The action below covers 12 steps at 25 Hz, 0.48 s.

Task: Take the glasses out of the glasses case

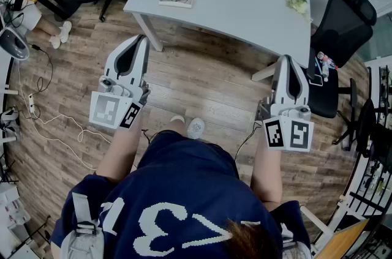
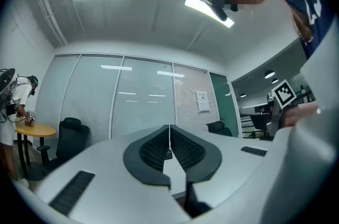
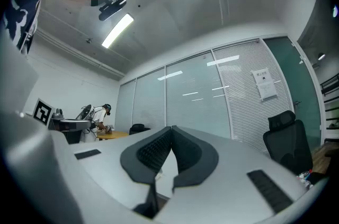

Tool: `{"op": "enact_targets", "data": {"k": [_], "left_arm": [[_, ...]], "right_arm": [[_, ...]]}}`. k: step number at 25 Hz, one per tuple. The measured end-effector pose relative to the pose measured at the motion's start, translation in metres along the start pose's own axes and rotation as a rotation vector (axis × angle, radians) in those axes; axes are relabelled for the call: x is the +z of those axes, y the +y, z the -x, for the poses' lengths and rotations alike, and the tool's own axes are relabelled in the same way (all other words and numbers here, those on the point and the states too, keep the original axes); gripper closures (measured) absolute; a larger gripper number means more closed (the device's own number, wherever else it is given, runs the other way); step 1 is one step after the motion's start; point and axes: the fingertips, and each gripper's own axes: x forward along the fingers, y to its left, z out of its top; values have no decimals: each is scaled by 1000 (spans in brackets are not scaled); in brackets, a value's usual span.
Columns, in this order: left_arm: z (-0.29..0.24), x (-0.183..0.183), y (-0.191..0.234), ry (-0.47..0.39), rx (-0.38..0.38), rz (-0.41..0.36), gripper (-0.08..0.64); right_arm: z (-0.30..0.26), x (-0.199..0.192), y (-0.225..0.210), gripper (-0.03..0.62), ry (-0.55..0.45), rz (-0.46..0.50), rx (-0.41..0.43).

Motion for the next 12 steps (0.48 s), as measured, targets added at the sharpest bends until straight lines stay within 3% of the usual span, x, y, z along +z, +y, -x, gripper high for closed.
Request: {"op": "enact_targets", "data": {"k": [6, 12], "left_arm": [[-4, 4, -1, -10, -2, -11, 540], [-27, -10, 9, 2, -9, 26, 540]], "right_arm": [[-1, 6, -1, 565, -35, -25, 9], [-23, -3, -4, 565, -17, -44, 18]]}}
